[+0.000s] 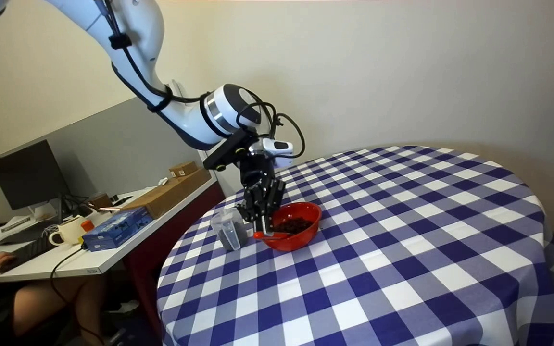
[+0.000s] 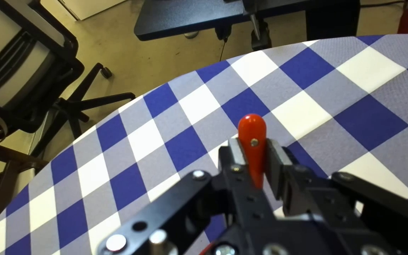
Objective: Place some of the contents in the red bowl into the clear jug using the spoon
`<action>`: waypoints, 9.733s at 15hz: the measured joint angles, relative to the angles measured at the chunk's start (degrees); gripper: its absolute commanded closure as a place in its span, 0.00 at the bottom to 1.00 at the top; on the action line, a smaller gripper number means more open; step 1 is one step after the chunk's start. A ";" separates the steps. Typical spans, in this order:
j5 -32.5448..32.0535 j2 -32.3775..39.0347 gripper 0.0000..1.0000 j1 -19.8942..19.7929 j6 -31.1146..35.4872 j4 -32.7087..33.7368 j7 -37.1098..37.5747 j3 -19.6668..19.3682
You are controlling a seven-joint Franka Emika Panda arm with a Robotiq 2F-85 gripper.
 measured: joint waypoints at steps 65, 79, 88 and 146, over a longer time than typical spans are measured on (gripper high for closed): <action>25.60 -12.35 0.95 -10.39 10.32 -11.46 -16.10 1.44; 25.47 -17.67 0.95 -5.80 10.74 -13.90 -16.10 4.32; 24.68 -20.98 0.95 -1.73 11.04 -16.74 -16.09 6.31; -23.08 -23.86 0.95 11.93 20.39 -29.65 20.50 10.35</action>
